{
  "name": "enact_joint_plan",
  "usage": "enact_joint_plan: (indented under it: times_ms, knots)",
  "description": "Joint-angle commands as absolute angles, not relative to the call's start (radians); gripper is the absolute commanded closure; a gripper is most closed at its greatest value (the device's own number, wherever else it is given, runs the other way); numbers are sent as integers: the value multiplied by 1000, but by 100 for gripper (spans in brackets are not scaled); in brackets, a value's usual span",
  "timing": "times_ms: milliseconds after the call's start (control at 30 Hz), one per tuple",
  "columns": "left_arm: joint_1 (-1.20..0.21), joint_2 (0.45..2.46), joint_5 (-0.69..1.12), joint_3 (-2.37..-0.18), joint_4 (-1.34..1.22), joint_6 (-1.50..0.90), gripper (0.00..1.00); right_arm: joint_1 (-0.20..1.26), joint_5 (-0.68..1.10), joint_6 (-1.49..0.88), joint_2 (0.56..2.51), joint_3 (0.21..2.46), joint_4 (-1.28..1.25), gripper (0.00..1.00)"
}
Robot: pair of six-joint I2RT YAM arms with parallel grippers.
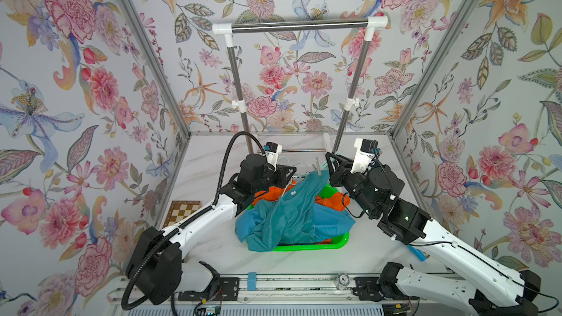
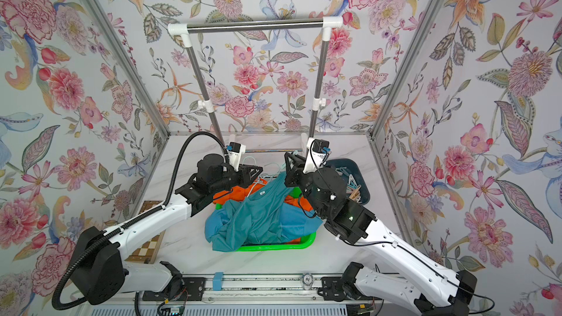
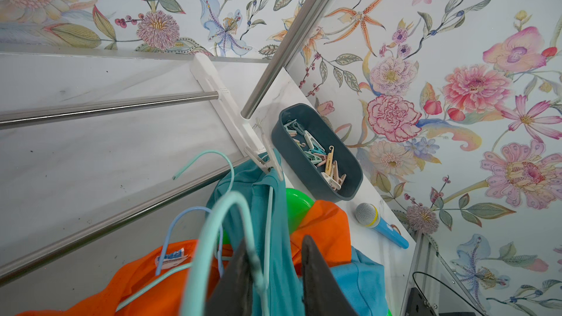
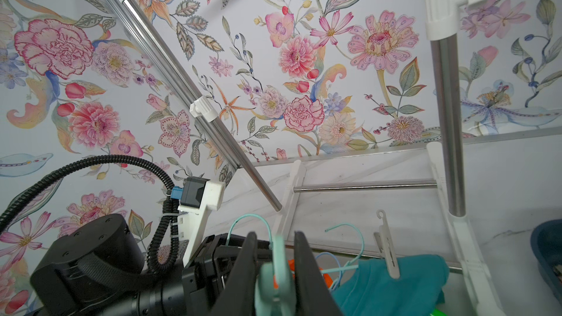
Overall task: Use clothespins to secure the t-shirt on both sides of the hanger
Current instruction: Pick up the hanger from the basket.
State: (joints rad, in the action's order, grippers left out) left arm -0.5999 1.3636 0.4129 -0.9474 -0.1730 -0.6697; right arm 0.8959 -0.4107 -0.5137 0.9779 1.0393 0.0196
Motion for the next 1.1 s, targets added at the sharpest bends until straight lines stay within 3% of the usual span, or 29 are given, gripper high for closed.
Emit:
enact_joint_plan:
  times_ms: [0,67,233,700,1067]
  knots:
    - [-591,1382,435,-929,-201,-688,75,889,-420,-518,956,1046,31,88]
    - [-591,1386,443,-923,-215,-697,86,888,-420,-515,957,1049,33,88]
    - [-589,1388,428,-970,-203,-691,95,886,-420,-512,964,1052,32,88]
    - [-589,1417,-64,-1514,181,-634,100,906,-442,-422,994,1129,-4,89]
    - [-679,1488,-150,-1760,265,-629,100,1093,-548,-225,1054,1200,-182,89]
